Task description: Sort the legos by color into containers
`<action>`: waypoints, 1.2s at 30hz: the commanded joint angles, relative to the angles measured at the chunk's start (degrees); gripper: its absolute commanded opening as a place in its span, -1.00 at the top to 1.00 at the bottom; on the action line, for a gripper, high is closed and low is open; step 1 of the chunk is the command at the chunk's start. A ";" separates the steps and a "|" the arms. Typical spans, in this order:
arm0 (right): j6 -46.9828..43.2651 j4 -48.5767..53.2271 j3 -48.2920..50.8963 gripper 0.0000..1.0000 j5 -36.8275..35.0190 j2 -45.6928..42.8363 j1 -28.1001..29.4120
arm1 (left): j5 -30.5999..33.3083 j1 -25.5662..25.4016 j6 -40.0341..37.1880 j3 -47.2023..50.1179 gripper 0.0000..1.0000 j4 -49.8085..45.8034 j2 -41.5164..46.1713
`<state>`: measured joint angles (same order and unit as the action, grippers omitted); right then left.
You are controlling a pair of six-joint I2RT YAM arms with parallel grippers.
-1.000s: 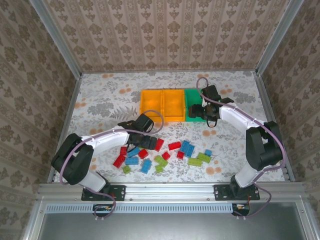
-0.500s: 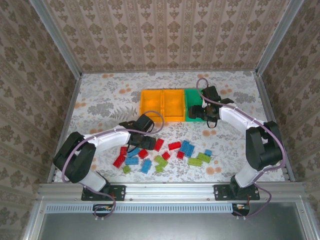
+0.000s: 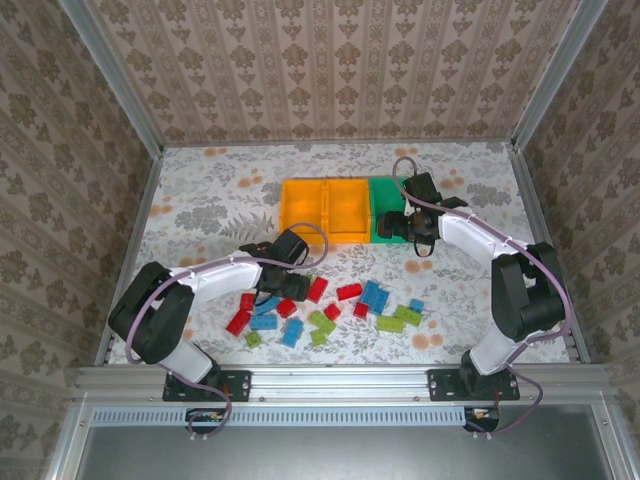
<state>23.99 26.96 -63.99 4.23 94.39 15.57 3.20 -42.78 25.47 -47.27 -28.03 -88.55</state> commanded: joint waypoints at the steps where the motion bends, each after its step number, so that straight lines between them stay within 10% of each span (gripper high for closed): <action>1: -0.26 0.29 0.89 -0.67 -1.76 -0.52 -0.01 | 0.98 -0.45 0.45 -0.36 -0.23 -1.57 0.00; 21: 0.08 -1.23 3.49 -0.65 -1.00 -3.77 0.47 | 4.73 4.95 -8.92 -16.13 -0.23 -8.30 3.56; 36: 0.93 -1.60 7.26 -0.65 -1.29 -7.58 0.78 | -0.86 11.33 -10.39 -34.41 -0.26 -5.60 -11.33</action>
<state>24.23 25.67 -57.56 3.42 88.84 16.05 4.14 -32.58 14.72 -79.31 -32.99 -97.25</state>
